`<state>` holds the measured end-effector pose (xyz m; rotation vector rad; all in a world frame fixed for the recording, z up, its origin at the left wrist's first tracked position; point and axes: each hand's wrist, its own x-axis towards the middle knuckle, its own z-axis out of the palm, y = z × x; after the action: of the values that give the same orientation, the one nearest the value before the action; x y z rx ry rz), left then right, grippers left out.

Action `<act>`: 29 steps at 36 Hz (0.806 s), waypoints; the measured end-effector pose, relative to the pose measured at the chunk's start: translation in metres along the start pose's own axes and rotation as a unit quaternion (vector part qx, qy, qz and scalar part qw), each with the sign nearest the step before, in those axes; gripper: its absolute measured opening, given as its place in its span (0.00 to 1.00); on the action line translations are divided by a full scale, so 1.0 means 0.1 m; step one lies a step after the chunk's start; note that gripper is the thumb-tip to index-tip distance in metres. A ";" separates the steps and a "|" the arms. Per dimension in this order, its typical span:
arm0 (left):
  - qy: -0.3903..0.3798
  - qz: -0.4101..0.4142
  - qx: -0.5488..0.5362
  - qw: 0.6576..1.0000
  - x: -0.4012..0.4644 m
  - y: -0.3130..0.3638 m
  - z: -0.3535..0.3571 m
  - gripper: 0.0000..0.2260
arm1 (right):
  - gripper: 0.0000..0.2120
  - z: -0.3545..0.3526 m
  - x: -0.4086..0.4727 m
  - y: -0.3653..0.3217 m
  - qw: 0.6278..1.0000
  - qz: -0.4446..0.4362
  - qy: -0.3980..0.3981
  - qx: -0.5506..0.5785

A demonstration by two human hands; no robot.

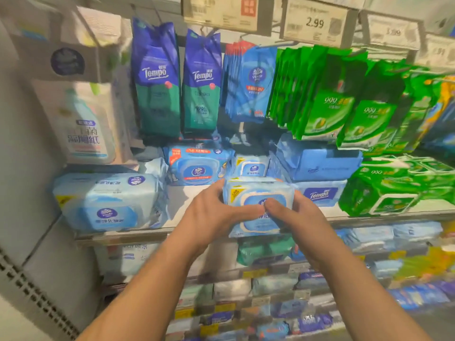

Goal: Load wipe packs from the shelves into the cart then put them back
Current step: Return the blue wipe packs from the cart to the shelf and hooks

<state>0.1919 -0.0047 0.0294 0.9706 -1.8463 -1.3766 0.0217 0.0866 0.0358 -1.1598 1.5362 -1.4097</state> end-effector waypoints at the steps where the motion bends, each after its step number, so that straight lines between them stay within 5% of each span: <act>1: -0.001 0.001 0.010 1.000 0.09 -0.02 -0.01 0.15 | 0.15 -0.02 0.07 0.01 1.000 -0.003 -0.001 -0.006; 6: -0.026 -0.007 0.018 0.999 0.53 -0.22 0.02 0.22 | 0.22 -0.10 0.35 0.14 1.000 0.015 0.014 -0.002; 10: -0.057 -0.014 0.012 0.998 0.75 -0.36 0.08 0.40 | 0.28 -0.17 0.55 0.29 1.000 0.017 0.023 -0.005; 18: -0.060 -0.035 0.105 0.992 1.09 -0.51 0.20 0.36 | 0.23 -0.21 0.95 0.47 0.979 -0.015 0.032 -0.199; 22: -0.046 -0.033 0.119 0.991 1.20 -0.53 0.29 0.35 | 0.28 -0.16 1.02 0.60 0.935 -0.014 0.085 -0.343; 24: -0.036 -0.027 0.126 0.991 1.24 -0.52 0.34 0.33 | 0.25 -0.14 1.01 0.74 0.899 -0.082 0.116 -0.415; 29: -0.014 -0.014 0.123 0.992 1.32 -0.55 0.45 0.35 | 0.16 -0.09 1.01 0.85 0.898 -0.112 0.198 -0.376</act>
<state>0.0954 -0.1042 -0.0275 1.1081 -2.0653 -1.2028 -0.0305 -0.0066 -0.0413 -1.5991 2.4366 -1.2700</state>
